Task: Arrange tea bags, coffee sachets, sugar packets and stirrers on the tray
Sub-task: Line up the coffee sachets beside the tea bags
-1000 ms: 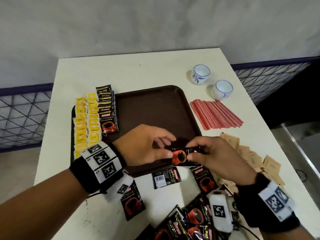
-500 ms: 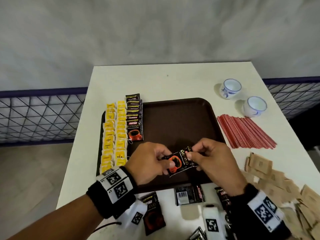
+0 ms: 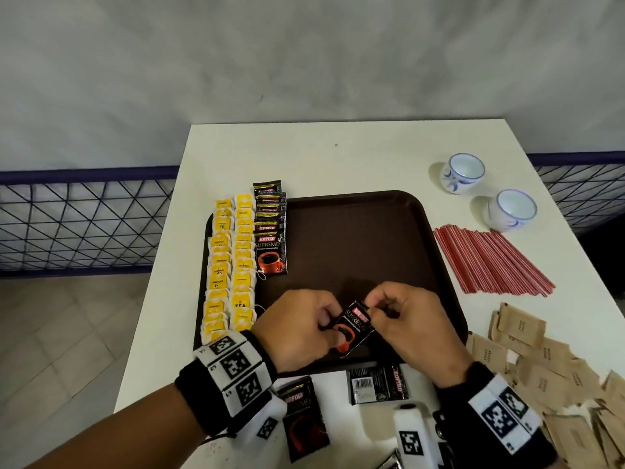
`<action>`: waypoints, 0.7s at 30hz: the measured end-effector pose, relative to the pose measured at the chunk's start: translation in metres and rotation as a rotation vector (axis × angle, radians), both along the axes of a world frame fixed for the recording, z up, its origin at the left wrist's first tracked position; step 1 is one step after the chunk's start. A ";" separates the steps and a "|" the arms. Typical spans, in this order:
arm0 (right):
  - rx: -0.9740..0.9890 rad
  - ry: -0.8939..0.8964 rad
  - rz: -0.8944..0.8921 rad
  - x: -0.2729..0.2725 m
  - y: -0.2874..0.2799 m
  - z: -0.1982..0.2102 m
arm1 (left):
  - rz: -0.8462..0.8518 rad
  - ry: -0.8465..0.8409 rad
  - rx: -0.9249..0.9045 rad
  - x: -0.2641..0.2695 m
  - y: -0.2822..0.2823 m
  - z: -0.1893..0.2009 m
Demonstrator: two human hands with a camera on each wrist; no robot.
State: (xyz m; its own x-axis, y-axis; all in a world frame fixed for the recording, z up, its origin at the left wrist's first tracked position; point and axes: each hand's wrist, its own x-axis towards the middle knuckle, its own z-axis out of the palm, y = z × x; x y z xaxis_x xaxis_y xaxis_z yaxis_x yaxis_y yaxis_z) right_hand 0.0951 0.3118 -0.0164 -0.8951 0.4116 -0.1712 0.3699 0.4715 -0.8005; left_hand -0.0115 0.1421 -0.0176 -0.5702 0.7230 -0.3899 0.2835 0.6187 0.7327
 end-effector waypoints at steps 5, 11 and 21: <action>0.021 0.079 0.127 -0.004 -0.002 0.010 | -0.002 0.024 0.136 -0.005 0.010 0.010; -0.177 0.128 -0.049 -0.003 -0.007 0.004 | 0.139 0.029 0.222 -0.012 0.010 0.011; -0.260 0.164 -0.109 -0.006 -0.010 -0.001 | 0.268 -0.013 0.376 -0.009 0.011 0.009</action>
State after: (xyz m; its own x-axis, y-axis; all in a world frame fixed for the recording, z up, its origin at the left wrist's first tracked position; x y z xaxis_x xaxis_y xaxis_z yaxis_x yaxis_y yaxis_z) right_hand 0.0888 0.3017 -0.0178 -0.8726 0.4680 -0.1400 0.2628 0.2082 -0.9421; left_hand -0.0210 0.1527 -0.0088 -0.7532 0.6435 -0.1365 0.1396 0.3592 0.9228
